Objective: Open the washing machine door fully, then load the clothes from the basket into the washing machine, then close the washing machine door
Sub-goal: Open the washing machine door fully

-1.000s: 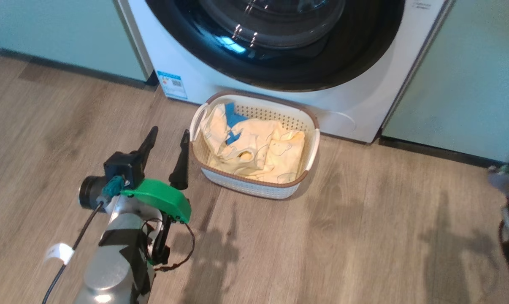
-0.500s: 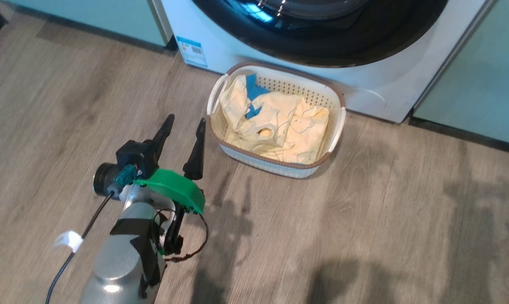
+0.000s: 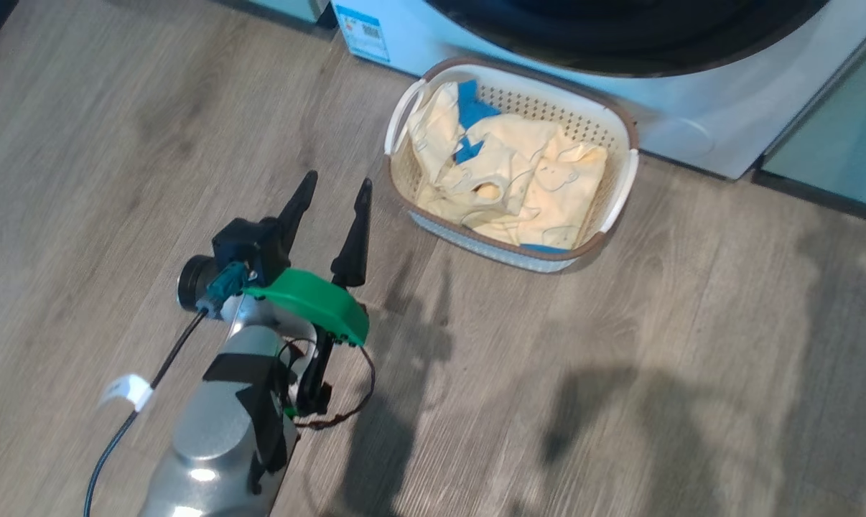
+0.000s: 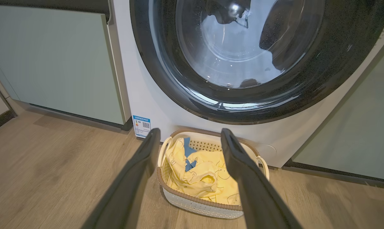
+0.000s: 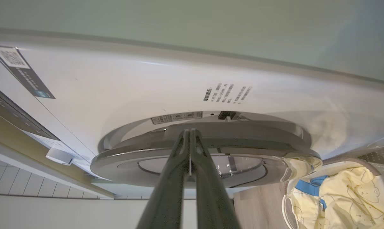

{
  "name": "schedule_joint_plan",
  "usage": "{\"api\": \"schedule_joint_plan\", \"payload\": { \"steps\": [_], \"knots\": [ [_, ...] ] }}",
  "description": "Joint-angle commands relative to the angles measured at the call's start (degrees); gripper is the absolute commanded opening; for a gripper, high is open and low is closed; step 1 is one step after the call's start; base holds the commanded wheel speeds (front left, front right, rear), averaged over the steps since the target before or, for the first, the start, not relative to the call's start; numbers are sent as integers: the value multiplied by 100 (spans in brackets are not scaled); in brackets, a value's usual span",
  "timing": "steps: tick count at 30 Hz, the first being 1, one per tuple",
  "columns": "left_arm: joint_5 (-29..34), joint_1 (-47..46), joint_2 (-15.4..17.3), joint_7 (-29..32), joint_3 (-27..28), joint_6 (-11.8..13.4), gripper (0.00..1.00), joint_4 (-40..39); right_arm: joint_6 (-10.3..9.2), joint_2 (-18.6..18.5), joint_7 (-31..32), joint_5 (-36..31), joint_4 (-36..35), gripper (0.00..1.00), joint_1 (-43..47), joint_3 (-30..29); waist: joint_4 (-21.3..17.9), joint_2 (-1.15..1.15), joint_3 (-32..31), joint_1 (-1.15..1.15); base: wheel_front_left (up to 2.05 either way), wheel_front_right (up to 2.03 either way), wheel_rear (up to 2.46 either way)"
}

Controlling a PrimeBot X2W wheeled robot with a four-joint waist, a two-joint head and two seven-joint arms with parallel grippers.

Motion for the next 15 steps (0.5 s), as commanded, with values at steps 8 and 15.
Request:
{"api": "schedule_joint_plan", "payload": {
  "steps": [8, 15],
  "knots": [
    [-161, -324, 113, -36, -32, 96, 100, -267, 2, -190, 772, 25, 187, 0, -985, 188, 249, 0, 332, -1, 0, 0, 0],
    [-267, -390, 113, -36, -155, 153, 100, -311, 2, -316, 997, -74, 379, 0, -1434, 256, 382, 0, 487, -1, 0, 0, 0]
  ]
}}
